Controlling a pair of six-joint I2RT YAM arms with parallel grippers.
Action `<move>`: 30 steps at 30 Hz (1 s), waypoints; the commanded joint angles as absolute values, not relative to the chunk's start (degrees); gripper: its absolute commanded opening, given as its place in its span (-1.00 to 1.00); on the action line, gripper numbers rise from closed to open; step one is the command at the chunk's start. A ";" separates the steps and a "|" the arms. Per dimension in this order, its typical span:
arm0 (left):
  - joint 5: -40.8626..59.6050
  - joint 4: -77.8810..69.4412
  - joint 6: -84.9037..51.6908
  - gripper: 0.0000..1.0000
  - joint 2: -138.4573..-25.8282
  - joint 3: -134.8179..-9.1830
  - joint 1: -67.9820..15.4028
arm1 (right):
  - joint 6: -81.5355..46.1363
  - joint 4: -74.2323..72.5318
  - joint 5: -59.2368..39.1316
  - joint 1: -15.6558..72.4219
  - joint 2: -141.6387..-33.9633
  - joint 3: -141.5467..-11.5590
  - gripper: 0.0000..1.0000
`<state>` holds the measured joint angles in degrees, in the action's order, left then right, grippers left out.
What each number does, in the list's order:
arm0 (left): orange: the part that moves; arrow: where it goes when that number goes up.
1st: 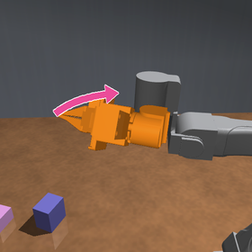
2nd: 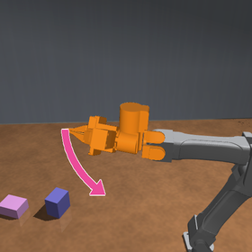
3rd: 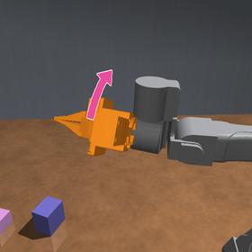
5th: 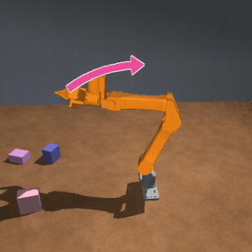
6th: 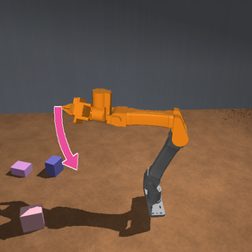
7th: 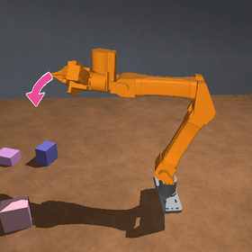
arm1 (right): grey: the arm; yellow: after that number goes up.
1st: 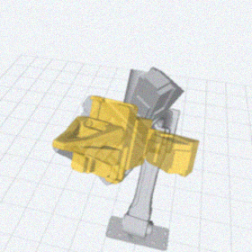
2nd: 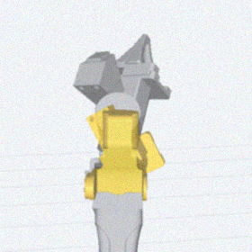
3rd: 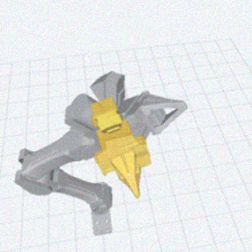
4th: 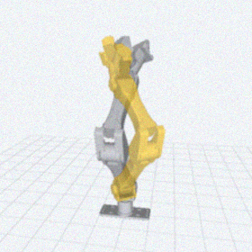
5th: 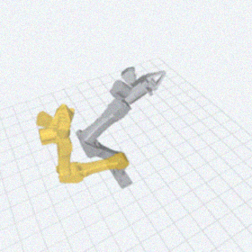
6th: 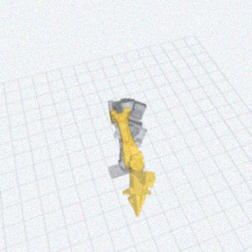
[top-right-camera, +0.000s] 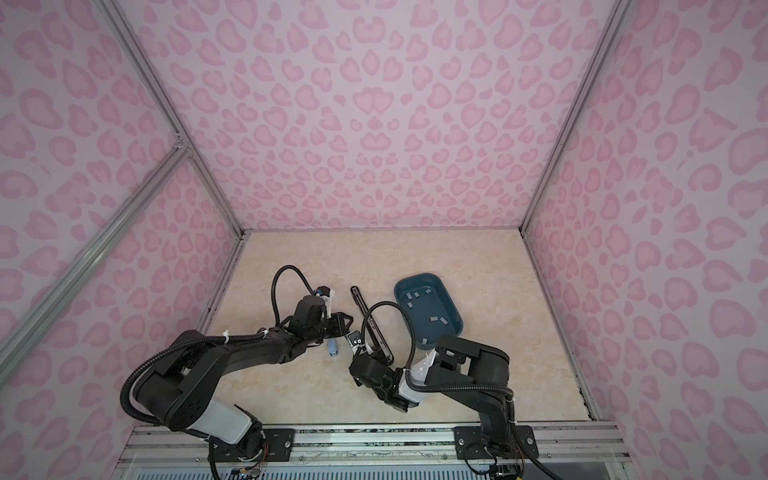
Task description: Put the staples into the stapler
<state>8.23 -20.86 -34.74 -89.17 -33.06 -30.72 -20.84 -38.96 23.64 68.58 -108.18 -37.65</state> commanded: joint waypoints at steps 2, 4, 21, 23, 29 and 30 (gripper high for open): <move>10.63 -24.41 -34.98 -0.18 -90.01 -32.65 -31.00 | -22.18 -40.66 22.52 67.96 -109.38 -37.08 -0.75; 11.02 -25.11 -34.90 -0.19 -89.98 -32.27 -31.33 | -22.70 -42.00 21.52 67.33 -109.69 -36.48 -0.76; 12.61 -32.08 -34.98 -0.44 -86.19 -27.10 -37.61 | -24.46 -48.13 20.28 65.43 -111.18 -33.90 -0.78; 10.92 -31.63 -34.47 -0.46 -86.74 -26.69 -37.96 | -24.59 -49.65 20.56 65.46 -111.53 -33.41 -0.78; 11.73 -36.32 -34.98 -0.63 -89.62 -25.17 -38.13 | -23.23 -54.69 22.21 65.43 -112.96 -32.07 -0.77; 11.36 -36.70 -34.96 -0.66 -89.68 -25.04 -38.12 | -23.01 -54.91 22.61 65.39 -112.65 -31.98 -0.73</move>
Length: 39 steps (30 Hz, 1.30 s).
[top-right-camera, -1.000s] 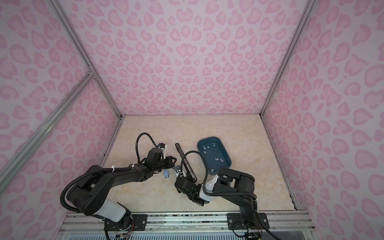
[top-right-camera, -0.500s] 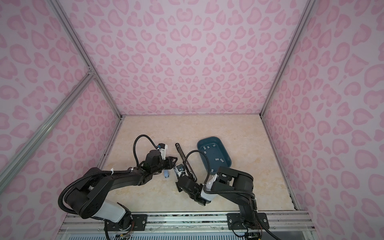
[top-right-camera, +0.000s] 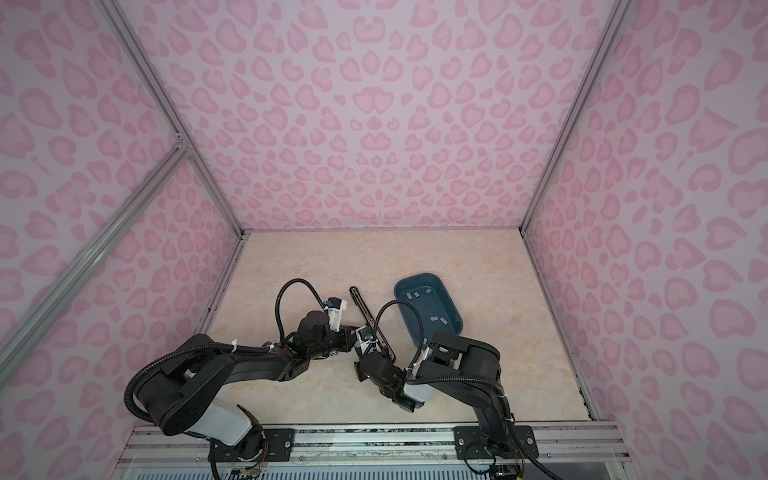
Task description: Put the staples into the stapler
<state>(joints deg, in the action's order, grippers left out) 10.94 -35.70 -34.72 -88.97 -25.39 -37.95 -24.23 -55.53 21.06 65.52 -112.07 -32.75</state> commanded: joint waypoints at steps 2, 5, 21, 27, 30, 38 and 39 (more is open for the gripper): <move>10.36 -38.22 -34.98 -0.69 -89.89 -24.07 -38.31 | -22.13 -54.92 23.30 65.54 -111.68 -31.41 -0.58; 9.51 -39.40 -34.85 -0.69 -89.91 -23.18 -38.50 | -20.73 -55.32 24.62 66.30 -109.42 -29.93 -0.39; 5.57 -38.45 -33.49 -0.70 -88.28 -22.24 -38.71 | -20.17 -39.37 26.03 68.03 -92.02 -29.21 -0.38; 5.30 -38.01 -33.31 -0.70 -88.22 -22.33 -38.83 | -19.45 -36.92 23.67 67.32 -97.82 -34.65 -0.45; 5.04 -37.88 -33.22 -0.70 -88.22 -22.47 -38.94 | -19.88 -36.90 22.65 67.32 -100.73 -36.20 -0.50; 5.35 -37.89 -32.99 -0.70 -88.34 -22.76 -38.91 | -21.69 -38.40 22.63 67.32 -103.43 -35.09 -0.53; 5.28 -37.87 -32.96 -0.70 -88.30 -22.73 -38.93 | -21.79 -38.41 22.75 67.28 -103.61 -35.11 -0.53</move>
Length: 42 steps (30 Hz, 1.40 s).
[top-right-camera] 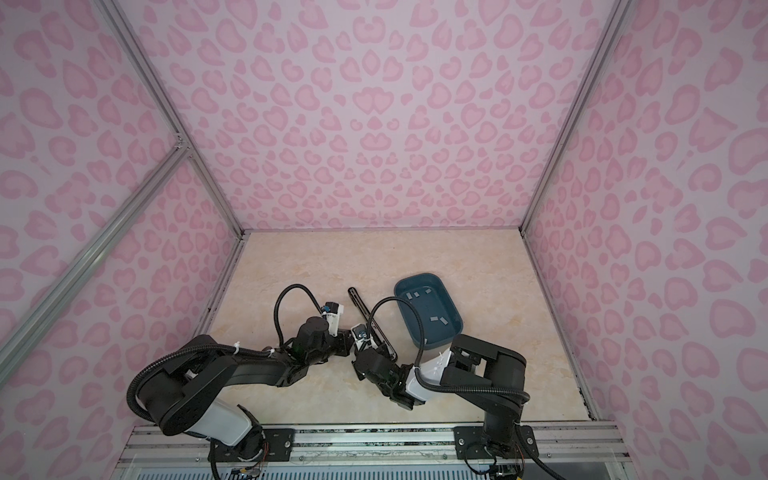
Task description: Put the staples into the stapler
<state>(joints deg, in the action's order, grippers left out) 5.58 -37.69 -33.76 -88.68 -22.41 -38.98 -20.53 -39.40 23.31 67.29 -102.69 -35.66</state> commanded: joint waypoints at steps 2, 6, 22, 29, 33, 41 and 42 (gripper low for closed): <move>5.48 -37.96 -32.87 -0.70 -88.22 -22.62 -38.89 | -21.95 -38.66 22.76 67.32 -104.15 -34.98 -0.53; 5.80 -38.10 -32.78 -0.70 -88.23 -22.71 -39.08 | -22.31 -39.41 22.74 67.24 -105.59 -35.12 -0.53; 5.99 -37.59 -32.70 -0.71 -89.30 -24.00 -39.28 | -26.36 -50.46 26.88 69.76 -116.17 -32.11 -0.43; 3.70 -31.80 -31.41 -0.69 -86.56 -27.71 -39.15 | -24.79 -39.05 28.71 68.74 -108.15 -37.72 -0.21; 3.46 -27.52 -30.76 -0.66 -84.97 -30.71 -37.77 | -22.81 -33.82 29.42 68.32 -103.46 -40.46 -0.05; 3.45 -22.13 -30.50 -0.54 -79.71 -33.58 -35.34 | -24.01 -21.37 31.13 66.62 -91.63 -39.42 0.15; 3.17 -21.68 -30.64 -0.46 -79.13 -33.81 -35.33 | -24.43 -20.98 30.82 65.77 -89.80 -38.00 0.18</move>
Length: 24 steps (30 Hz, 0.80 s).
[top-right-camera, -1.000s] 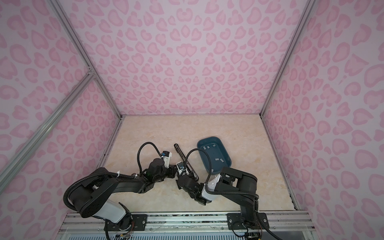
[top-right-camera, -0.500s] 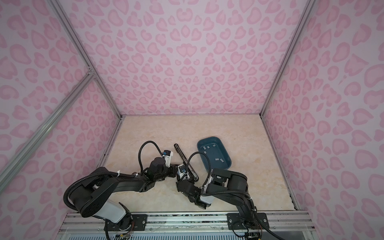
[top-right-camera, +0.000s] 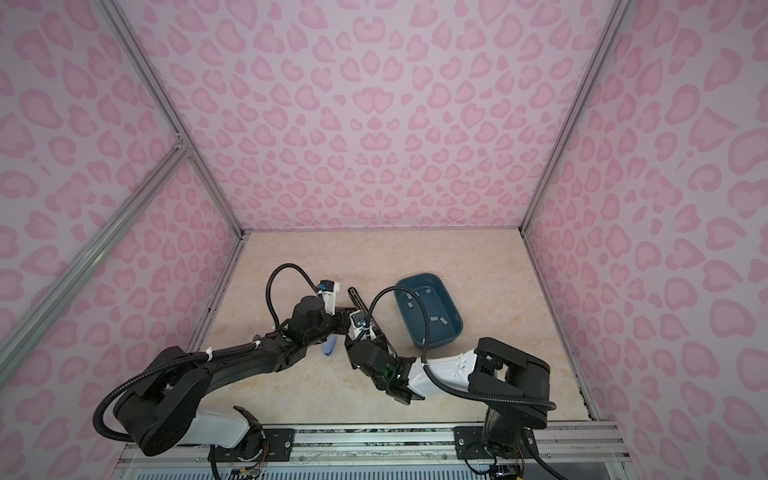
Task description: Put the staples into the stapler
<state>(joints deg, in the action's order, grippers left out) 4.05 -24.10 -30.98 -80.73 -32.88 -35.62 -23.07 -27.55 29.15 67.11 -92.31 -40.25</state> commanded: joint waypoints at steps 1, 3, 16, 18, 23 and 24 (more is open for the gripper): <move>3.15 -21.46 -30.82 -0.35 -78.74 -33.90 -35.33 | -24.88 -20.50 30.32 65.12 -88.42 -36.59 0.19; 3.95 -21.36 -31.68 0.24 -78.27 -33.94 -35.33 | -24.70 -20.13 28.74 63.75 -85.51 -33.34 0.27; 4.66 -21.16 -36.21 1.00 -83.98 -36.42 -35.95 | -22.64 -18.79 23.01 62.95 -89.78 -31.58 0.21; 4.67 -21.10 -36.13 0.99 -84.74 -36.93 -35.95 | -22.52 -18.79 24.13 62.83 -90.34 -31.55 0.20; 4.48 -21.36 -35.68 0.98 -85.51 -37.16 -35.95 | -22.24 -20.35 23.52 61.87 -90.83 -30.35 0.15; 4.43 -21.31 -35.60 0.99 -85.78 -37.40 -35.95 | -22.23 -20.48 23.38 61.70 -90.92 -30.19 0.12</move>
<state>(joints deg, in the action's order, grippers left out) 4.34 -20.82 -35.92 -85.19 -36.49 -35.97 -22.70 -19.18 22.70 62.00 -90.43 -30.83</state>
